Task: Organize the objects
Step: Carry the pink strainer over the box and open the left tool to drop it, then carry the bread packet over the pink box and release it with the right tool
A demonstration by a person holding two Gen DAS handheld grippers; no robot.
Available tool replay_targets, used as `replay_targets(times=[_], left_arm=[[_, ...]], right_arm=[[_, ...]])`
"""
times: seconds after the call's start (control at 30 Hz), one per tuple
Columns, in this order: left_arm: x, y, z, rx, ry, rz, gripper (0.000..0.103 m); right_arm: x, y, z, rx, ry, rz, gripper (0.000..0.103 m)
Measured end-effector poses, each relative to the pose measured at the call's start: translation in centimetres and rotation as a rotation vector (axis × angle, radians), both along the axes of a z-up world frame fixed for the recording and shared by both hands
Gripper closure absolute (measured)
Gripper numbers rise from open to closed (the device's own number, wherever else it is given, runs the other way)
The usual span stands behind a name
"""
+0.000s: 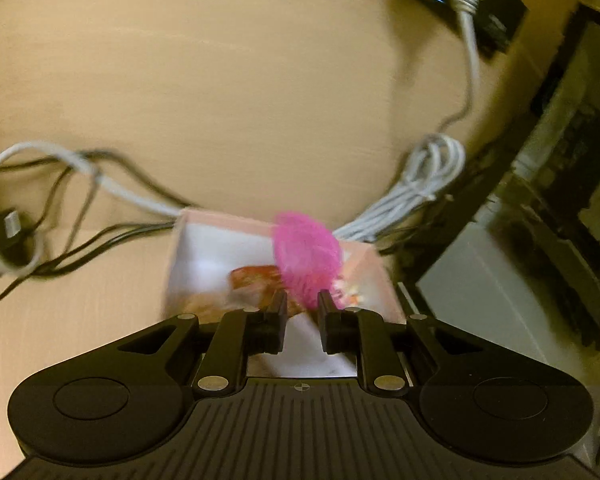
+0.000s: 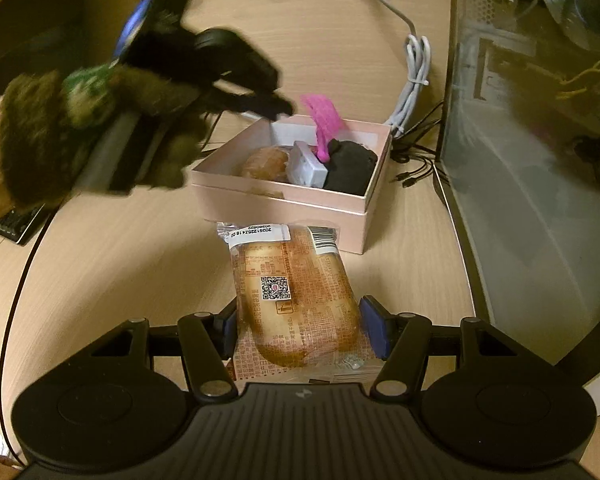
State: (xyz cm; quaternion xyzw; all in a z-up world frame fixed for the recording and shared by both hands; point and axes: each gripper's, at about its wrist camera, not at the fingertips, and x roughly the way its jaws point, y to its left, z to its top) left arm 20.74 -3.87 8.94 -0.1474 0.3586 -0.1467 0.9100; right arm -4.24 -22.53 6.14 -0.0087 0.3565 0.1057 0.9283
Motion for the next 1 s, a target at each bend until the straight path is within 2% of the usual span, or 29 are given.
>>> replay_targets(times=[0.23, 0.37, 0.43, 0.47, 0.5, 0.57, 0.63, 0.73, 0.87, 1.0], left_arm=[[-5.4, 5.6, -0.6, -0.03, -0.016, 0.071, 0.085], [-8.4, 7.8, -1.5, -0.034, -0.01, 0.11, 0.085], [-9.2, 8.6, -2.2, -0.045, 0.02, 0.11, 0.085], [-9.5, 8.8, -2.7, -0.046, 0.035, 0.111, 0.085], [-9.6, 9.1, -3.0, -0.041, 0.046, 0.116, 0.085], [-10.0, 9.8, -3.5, -0.031, 0.059, 0.132, 0.085], [-10.3, 10.4, -3.8, -0.032, 0.059, 0.148, 0.085], [-10.5, 10.9, -3.7, -0.052, 0.049, 0.163, 0.085], [-9.5, 9.8, -3.3, -0.091, 0.023, 0.139, 0.085], [-7.8, 7.4, -2.8, -0.045, -0.005, 0.101, 0.085]], right_arm=[[4.3, 0.8, 3.6, 0.034, -0.08, -0.01, 0.043], [8.9, 3.6, 6.7, 0.059, -0.176, -0.023, 0.043], [12.1, 5.5, 7.3, 0.066, -0.223, -0.02, 0.037], [13.2, 6.4, 7.2, 0.053, -0.222, -0.017, 0.021], [14.3, 7.3, 6.7, 0.028, -0.211, -0.023, 0.019], [14.7, 8.2, 5.2, -0.023, -0.17, -0.019, 0.019], [13.2, 8.0, 3.5, -0.044, -0.152, 0.0, 0.019], [10.0, 7.2, 0.6, -0.133, -0.134, 0.003, 0.019], [9.1, 6.2, -2.0, -0.226, -0.09, -0.026, 0.02], [10.3, 5.4, -3.0, -0.273, -0.076, -0.084, 0.03]])
